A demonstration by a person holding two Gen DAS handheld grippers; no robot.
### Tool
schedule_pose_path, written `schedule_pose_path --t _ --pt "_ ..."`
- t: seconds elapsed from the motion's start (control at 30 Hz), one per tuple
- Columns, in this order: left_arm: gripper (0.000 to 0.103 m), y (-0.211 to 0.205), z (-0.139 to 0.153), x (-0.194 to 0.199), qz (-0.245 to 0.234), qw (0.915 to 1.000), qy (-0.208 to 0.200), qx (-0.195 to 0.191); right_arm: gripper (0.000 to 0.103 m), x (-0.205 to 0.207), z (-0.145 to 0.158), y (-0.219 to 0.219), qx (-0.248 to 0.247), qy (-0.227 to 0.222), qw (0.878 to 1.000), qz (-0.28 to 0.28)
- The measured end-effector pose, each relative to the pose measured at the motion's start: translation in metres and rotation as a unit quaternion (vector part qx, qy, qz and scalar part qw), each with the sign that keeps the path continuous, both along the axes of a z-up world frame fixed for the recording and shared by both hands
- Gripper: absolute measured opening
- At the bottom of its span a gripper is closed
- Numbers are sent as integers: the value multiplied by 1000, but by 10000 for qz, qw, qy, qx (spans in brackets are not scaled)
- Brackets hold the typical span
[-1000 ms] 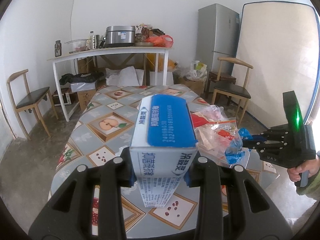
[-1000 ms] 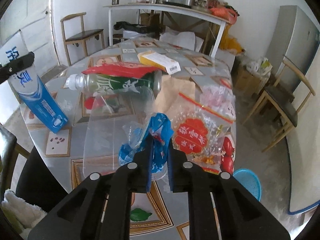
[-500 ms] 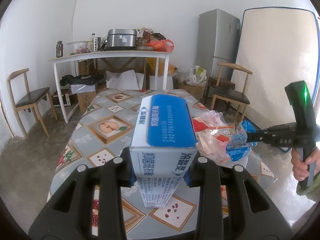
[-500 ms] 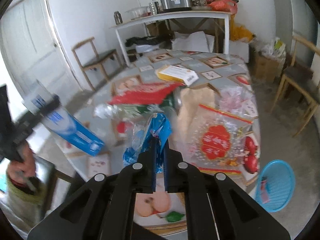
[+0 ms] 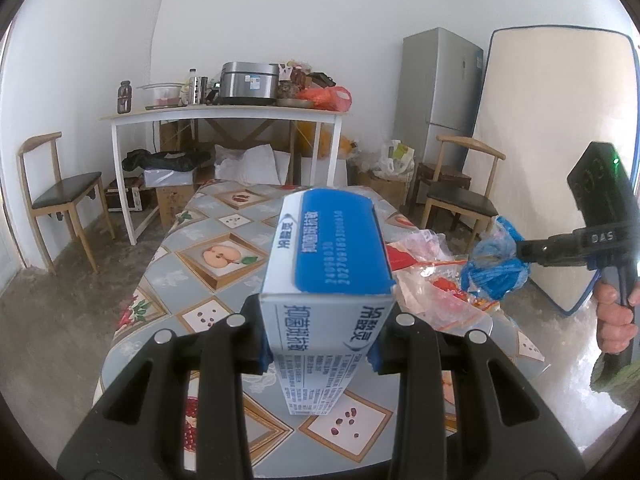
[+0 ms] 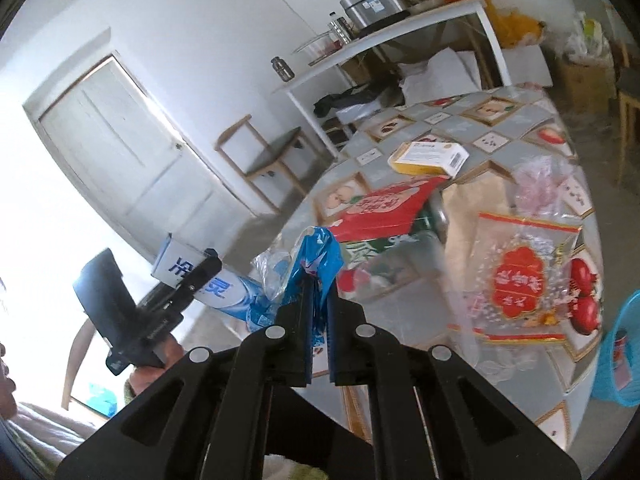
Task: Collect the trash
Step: 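Carry the toothpaste box and blue wrapper with both grippers toward the blue wastebasket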
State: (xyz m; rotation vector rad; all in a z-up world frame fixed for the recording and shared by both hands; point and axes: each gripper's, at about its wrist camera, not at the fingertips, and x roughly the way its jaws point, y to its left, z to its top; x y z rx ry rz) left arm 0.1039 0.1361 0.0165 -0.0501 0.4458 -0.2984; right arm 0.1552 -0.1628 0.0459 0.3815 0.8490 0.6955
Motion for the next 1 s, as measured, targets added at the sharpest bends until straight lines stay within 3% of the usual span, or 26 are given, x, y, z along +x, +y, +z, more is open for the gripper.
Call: schedule_pose_path --t 0.1,0.2,0.53,1.0 --pt "32 2 1 -3 34 10000 -17 -81 6 -1 0 1 222 75 9997 105" --pt "32 4 1 -4 63 9998 -10 -168 6 -5 1 3 22 -45 10000 86" --pt "32 8 7 -9 214 9989 -64 -410 6 0 -7 -3 80 122 9999 1" --pt "32 -2 43 -34 163 9958 -618 -650 6 4 -5 -1 63 105 9999 -5"
